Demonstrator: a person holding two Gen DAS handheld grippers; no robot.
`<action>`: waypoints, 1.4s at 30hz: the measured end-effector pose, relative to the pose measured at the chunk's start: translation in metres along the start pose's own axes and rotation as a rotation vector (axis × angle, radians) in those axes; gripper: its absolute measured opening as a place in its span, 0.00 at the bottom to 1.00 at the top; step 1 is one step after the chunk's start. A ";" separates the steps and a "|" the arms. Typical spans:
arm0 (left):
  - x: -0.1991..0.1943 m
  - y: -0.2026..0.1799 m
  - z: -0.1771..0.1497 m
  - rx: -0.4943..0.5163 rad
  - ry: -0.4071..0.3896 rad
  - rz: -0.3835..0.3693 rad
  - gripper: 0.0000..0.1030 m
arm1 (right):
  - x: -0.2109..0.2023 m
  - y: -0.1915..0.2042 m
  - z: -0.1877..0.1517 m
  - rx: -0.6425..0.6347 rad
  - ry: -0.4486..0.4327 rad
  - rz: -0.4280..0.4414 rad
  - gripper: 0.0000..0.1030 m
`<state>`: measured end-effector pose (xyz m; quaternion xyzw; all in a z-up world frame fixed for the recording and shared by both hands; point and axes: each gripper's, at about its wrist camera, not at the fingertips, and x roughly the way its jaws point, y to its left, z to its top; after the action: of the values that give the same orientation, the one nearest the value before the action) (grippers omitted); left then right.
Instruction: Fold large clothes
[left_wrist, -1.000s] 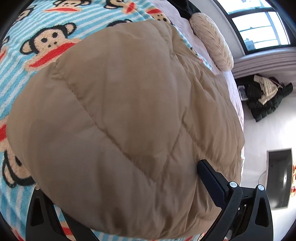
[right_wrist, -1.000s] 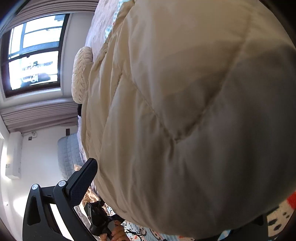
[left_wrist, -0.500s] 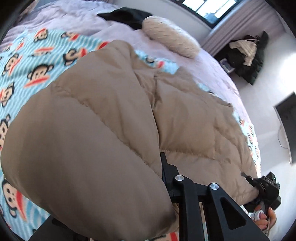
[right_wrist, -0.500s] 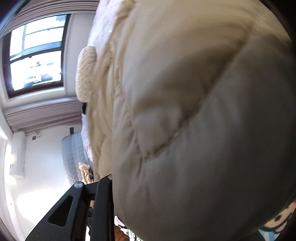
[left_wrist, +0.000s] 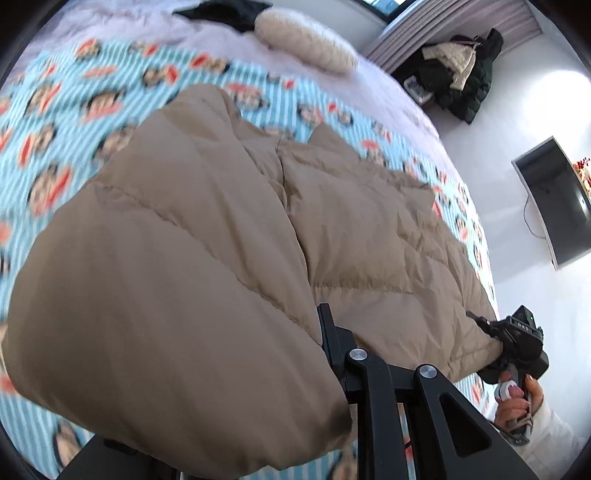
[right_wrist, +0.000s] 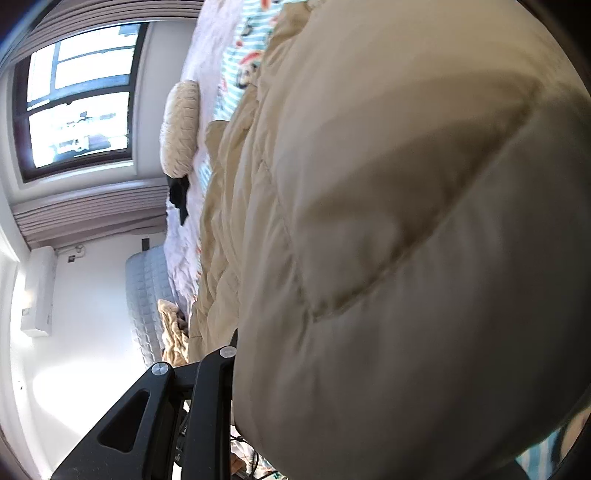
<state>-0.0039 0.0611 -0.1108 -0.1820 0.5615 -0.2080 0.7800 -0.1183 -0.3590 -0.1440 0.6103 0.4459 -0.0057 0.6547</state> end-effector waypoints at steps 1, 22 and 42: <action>-0.003 0.004 -0.014 -0.018 0.028 -0.007 0.22 | -0.005 -0.006 -0.008 0.011 0.006 -0.005 0.23; -0.032 -0.013 -0.125 -0.083 0.012 0.353 0.53 | -0.055 -0.049 -0.023 -0.035 0.107 -0.194 0.66; -0.066 -0.037 -0.102 -0.042 -0.052 0.530 0.53 | -0.116 0.005 -0.078 -0.378 0.060 -0.465 0.26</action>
<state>-0.1242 0.0598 -0.0703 -0.0500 0.5736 0.0198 0.8174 -0.2306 -0.3571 -0.0600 0.3590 0.5860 -0.0542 0.7244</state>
